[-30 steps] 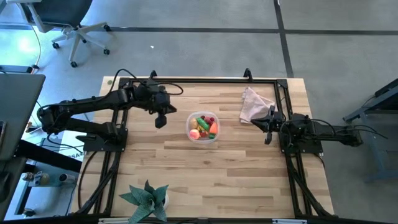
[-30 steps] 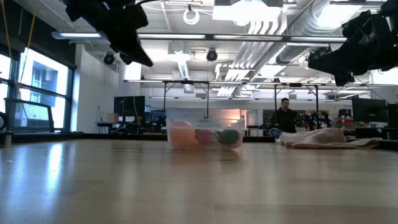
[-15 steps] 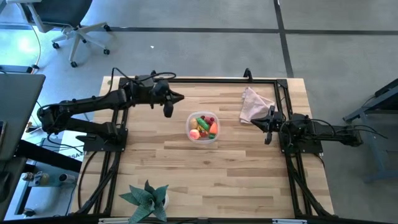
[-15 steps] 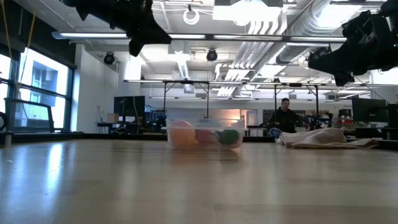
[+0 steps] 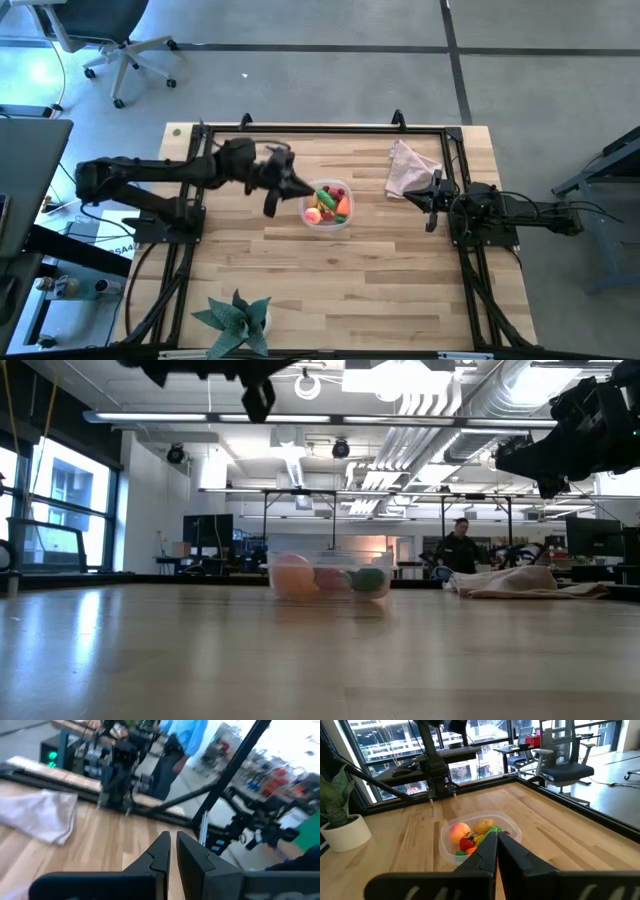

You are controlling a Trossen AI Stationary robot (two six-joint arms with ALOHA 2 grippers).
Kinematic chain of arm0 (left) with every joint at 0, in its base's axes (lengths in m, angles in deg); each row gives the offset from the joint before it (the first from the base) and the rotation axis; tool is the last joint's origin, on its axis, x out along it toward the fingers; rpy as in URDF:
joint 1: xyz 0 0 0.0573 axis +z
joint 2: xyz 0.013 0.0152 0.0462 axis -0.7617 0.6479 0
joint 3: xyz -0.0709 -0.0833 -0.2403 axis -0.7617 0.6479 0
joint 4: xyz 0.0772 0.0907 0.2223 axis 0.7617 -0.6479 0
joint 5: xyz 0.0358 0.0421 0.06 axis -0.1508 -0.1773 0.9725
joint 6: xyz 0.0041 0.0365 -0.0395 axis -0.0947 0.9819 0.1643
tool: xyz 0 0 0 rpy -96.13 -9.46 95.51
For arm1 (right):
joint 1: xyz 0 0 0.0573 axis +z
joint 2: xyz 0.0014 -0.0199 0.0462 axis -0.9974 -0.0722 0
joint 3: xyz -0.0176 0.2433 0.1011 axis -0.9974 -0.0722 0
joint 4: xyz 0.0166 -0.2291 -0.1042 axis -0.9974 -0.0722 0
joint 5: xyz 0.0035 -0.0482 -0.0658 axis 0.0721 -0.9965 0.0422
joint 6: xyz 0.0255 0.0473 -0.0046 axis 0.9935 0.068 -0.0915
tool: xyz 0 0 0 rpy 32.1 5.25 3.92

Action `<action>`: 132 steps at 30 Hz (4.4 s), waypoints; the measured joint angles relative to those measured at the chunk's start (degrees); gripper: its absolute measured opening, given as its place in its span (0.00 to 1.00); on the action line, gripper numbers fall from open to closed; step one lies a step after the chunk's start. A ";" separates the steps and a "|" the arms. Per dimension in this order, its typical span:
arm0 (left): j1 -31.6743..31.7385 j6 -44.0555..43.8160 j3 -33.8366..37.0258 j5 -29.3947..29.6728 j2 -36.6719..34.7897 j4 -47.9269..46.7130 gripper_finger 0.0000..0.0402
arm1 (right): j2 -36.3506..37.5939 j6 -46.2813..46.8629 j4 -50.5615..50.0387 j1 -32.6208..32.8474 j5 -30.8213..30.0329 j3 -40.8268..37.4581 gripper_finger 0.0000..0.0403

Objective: Pick and placing Produce into tupperware
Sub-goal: Return to Home Position

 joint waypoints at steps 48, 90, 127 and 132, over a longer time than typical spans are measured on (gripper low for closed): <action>-27.25 16.29 28.97 30.96 -67.38 -18.35 0.05 | 0.04 -0.01 -0.02 0.00 0.04 0.00 0.01; -27.27 16.87 44.80 50.40 -66.63 -19.93 0.05 | 0.07 -0.02 -0.02 0.00 0.20 0.01 0.01; -27.27 16.54 44.74 50.30 -66.63 -19.93 0.05 | 0.07 0.00 0.00 0.00 0.18 0.00 0.01; -27.27 16.54 44.74 50.30 -66.63 -19.92 0.05 | 0.07 -0.01 -0.02 0.00 0.17 0.02 0.01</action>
